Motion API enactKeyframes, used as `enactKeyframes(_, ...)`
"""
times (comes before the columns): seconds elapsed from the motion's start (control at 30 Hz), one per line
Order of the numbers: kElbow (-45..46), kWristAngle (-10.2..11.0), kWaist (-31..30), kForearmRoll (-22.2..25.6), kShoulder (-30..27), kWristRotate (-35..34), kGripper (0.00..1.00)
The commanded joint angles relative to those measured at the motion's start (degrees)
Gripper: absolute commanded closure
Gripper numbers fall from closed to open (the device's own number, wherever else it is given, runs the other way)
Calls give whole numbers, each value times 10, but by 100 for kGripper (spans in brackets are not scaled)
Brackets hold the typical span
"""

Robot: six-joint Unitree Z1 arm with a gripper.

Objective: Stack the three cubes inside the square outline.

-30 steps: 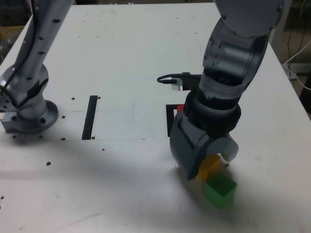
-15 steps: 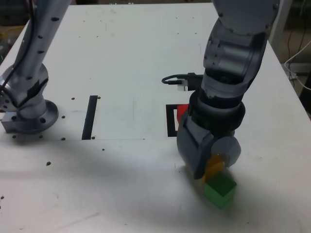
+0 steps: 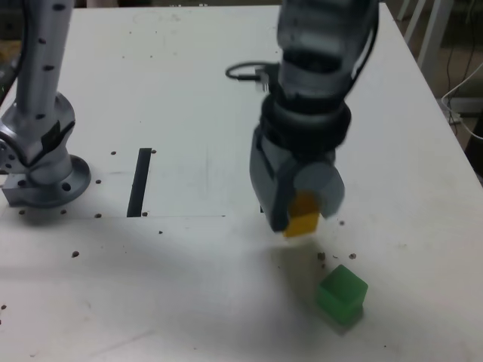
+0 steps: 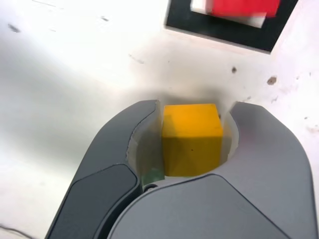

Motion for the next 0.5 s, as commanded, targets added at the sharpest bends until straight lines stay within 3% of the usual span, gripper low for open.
enactKeyframes(0.0,4,3,9,12,-25,20,56)
enactKeyframes(0.27,26,-9,44,16,-71,93,56)
enactKeyframes(0.47,29,-7,75,16,-72,153,56)
